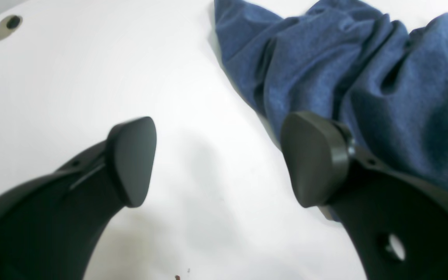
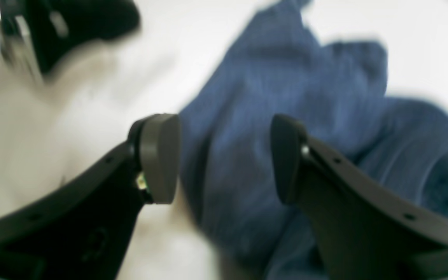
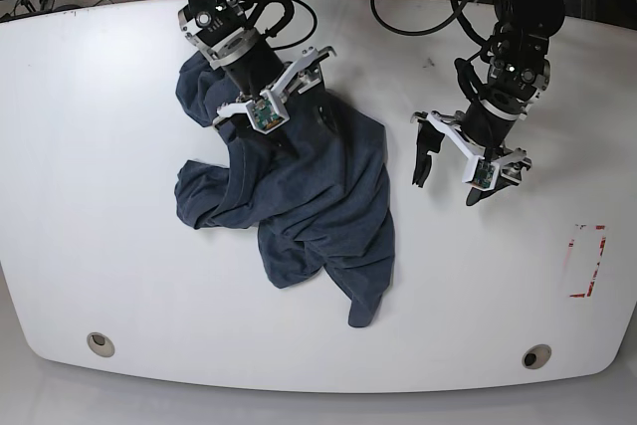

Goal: Fold the T-shirt properly
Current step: 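Drag the held fabric with the right gripper across the shirt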

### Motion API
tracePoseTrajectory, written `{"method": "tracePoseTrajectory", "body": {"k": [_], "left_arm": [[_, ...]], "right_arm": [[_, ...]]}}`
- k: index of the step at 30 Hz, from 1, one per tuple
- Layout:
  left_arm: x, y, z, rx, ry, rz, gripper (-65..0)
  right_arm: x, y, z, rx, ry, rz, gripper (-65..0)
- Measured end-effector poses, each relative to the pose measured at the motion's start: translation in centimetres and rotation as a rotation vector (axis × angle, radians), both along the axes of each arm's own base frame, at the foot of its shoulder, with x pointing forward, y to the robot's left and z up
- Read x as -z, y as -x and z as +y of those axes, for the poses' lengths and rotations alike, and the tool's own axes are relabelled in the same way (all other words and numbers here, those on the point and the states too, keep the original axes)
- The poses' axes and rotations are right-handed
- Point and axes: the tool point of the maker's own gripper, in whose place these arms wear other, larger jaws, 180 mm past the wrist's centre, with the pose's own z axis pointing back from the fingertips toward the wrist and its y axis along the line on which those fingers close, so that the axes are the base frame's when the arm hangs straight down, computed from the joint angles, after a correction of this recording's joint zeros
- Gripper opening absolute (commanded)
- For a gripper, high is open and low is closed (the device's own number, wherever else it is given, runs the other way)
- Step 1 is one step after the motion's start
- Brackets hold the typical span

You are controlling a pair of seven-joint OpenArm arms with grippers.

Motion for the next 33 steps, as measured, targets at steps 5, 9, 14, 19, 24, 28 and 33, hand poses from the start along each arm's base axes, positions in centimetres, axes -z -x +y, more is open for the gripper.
{"method": "tracePoseTrajectory", "body": {"k": [5, 9, 14, 19, 24, 28, 33], "left_arm": [[0.1, 0.1, 0.0, 0.003, 0.001, 0.002, -15.5], [-0.2, 0.1, 0.0, 0.004, 0.005, -0.011, -15.4], [-0.2, 0.1, -0.1, 0.007, 0.006, -0.010, -15.2], [-0.1, 0.2, 0.0, 0.003, 0.007, -0.010, -15.1], [-0.3, 0.0, 0.5, -0.012, 0.004, -0.015, -15.0], [-0.4, -0.1, 0.6, -0.014, 0.005, -0.021, -14.8], [-0.5, -0.1, 0.6, -0.012, 0.005, -0.023, -14.8]], "right_arm": [[-0.1, -1.1, -0.3, 0.003, 0.022, -0.007, -30.3], [0.9, -3.0, -0.8, 0.004, 0.066, 0.022, -30.3], [-0.2, -5.5, -1.0, 0.009, 0.068, -0.025, -30.1], [1.3, -8.6, -2.2, 0.014, 0.101, 0.002, -30.2], [0.5, -10.1, -5.6, 0.090, 0.114, -0.033, -30.1], [1.7, -9.8, -8.1, 0.134, 0.146, 0.001, -30.2], [2.8, -8.5, -10.4, 0.180, 0.153, 0.024, -30.3]]}}
